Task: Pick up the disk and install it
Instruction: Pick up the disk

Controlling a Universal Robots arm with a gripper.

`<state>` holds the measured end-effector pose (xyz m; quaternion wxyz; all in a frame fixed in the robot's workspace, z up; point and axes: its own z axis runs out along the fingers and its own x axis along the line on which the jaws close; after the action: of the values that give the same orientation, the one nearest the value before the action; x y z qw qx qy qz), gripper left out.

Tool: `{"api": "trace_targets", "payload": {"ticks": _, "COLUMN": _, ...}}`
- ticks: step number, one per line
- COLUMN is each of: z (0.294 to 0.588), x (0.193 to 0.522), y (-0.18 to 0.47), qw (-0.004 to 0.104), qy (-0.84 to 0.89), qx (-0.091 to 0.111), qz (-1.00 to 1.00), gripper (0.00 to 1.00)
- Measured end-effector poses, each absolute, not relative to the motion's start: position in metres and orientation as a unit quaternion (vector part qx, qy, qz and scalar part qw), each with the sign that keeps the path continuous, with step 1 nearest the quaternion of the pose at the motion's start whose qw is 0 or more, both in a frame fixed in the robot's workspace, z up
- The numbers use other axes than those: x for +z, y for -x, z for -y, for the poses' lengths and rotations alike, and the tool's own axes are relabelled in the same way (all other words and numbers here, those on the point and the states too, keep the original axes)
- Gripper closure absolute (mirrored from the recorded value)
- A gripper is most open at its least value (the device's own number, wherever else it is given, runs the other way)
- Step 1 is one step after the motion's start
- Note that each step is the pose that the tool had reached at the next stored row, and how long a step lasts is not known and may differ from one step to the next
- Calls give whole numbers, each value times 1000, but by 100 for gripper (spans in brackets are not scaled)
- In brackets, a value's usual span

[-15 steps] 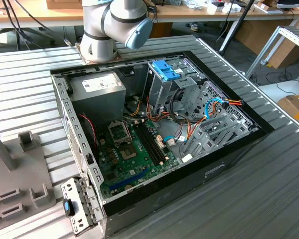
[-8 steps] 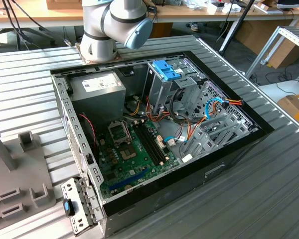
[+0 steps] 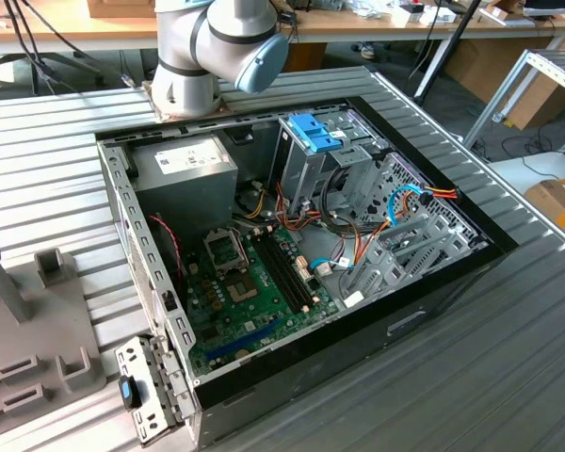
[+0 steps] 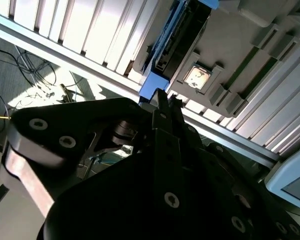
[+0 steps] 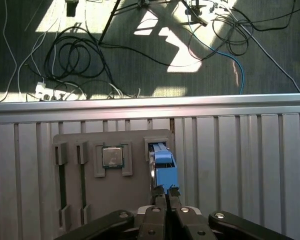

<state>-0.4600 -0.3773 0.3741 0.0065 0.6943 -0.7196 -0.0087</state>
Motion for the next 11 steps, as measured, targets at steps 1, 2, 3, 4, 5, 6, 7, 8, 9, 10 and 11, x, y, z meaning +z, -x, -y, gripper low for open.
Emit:
{"api": "trace_targets", "payload": {"ticks": 1, "z": 377, "x": 374, "y": 460, "qw": 6, "qy": -694, "qx": -9, "qz": 720, "gripper": 76}}
{"api": "trace_targets", "payload": {"ticks": 2, "z": 377, "x": 374, "y": 460, "qw": 7, "qy": -694, "qx": -9, "qz": 720, "gripper": 76}}
{"api": "trace_targets", "payload": {"ticks": 3, "z": 377, "x": 374, "y": 460, "qw": 7, "qy": -694, "qx": -9, "qz": 720, "gripper": 70}}
{"api": "trace_targets", "payload": {"ticks": 4, "z": 377, "x": 374, "y": 460, "qw": 6, "qy": -694, "qx": -9, "qz": 720, "gripper": 64}}
{"api": "trace_targets", "payload": {"ticks": 5, "z": 377, "x": 374, "y": 460, "qw": 7, "qy": -694, "qx": -9, "qz": 720, "gripper": 58}}
{"api": "trace_targets", "payload": {"ticks": 6, "z": 377, "x": 374, "y": 460, "qw": 7, "qy": -694, "qx": -9, "qz": 720, "gripper": 58}}
{"api": "trace_targets", "payload": {"ticks": 7, "z": 377, "x": 374, "y": 460, "qw": 7, "qy": -694, "qx": -9, "qz": 720, "gripper": 58}}
{"api": "trace_targets", "payload": {"ticks": 8, "z": 377, "x": 374, "y": 460, "qw": 6, "qy": -694, "qx": -9, "qz": 720, "gripper": 52}}
{"api": "trace_targets", "payload": {"ticks": 9, "z": 377, "x": 374, "y": 460, "qw": 6, "qy": -694, "qx": -9, "qz": 720, "gripper": 52}}
{"api": "trace_targets", "payload": {"ticks": 10, "z": 377, "x": 374, "y": 460, "qw": 7, "qy": -694, "qx": -9, "qz": 720, "gripper": 52}}
{"api": "trace_targets", "payload": {"ticks": 11, "z": 377, "x": 374, "y": 460, "qw": 6, "qy": -694, "qx": -9, "qz": 720, "gripper": 52}}
